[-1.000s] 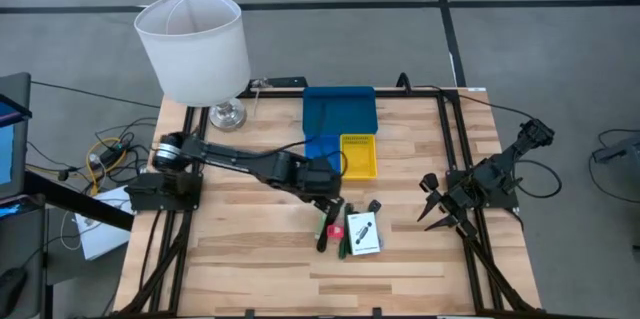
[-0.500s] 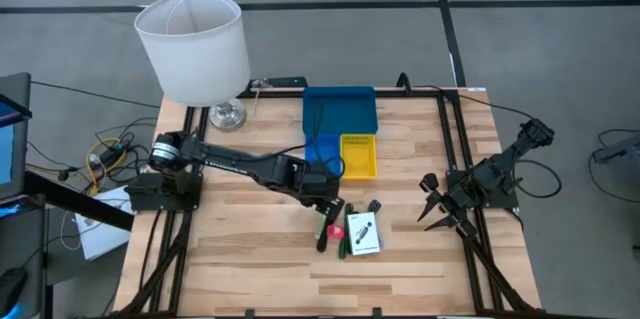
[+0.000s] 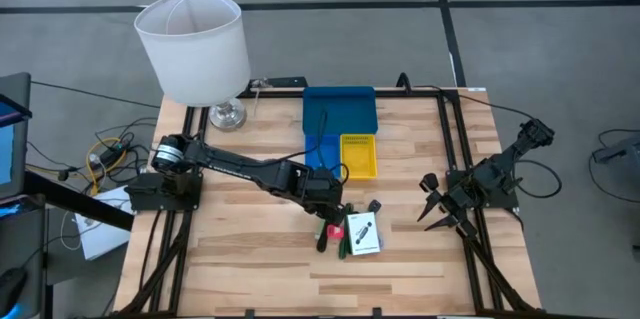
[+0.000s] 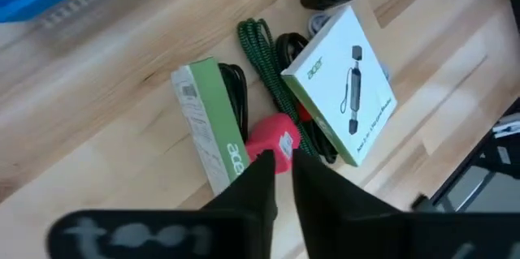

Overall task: Pick and place items into bin
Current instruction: Put the card reader box into the blue bin

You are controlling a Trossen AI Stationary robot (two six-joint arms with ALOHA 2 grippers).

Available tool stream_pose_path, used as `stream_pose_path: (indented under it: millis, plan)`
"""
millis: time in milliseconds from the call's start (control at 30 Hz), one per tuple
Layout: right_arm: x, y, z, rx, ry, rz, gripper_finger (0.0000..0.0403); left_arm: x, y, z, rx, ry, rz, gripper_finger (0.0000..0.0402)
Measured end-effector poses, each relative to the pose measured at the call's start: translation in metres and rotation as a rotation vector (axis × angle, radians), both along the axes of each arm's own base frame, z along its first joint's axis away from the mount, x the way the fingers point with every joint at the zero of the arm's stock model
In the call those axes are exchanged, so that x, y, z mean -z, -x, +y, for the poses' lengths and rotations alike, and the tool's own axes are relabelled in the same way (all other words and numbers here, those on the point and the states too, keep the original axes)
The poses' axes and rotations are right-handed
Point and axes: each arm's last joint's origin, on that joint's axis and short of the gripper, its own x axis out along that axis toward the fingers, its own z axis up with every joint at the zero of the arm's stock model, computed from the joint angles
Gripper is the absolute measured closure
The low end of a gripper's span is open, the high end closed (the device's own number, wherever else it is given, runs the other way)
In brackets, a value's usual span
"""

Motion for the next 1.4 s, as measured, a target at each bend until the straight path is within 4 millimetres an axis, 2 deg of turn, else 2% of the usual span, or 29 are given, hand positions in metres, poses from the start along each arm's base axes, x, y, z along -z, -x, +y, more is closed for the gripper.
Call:
stream_pose_path:
  millis: [133,433,733,900,1400]
  plan:
    - [0.0,0.0,0.0,0.0,0.0,0.0,0.0278,0.0,0.0,0.0,0.023,-0.011,-0.007,0.0398]
    - [0.0,0.0,0.0,0.0,0.0,0.0,0.0278,-0.001,-0.001,0.008,0.036,0.015,0.009,0.04]
    - [0.0,0.0,0.0,0.0,0.0,0.0,0.0278,-0.038,0.002,0.012,0.005,-0.086,0.015,0.0401]
    - [0.0,0.0,0.0,0.0,0.0,0.0,0.0278,-0.049,0.008,0.012,-0.012,-0.116,0.051,0.0401]
    - [0.0,0.0,0.0,0.0,0.0,0.0,0.0278,-0.048,0.01,0.011,-0.048,-0.064,0.081,0.0401]
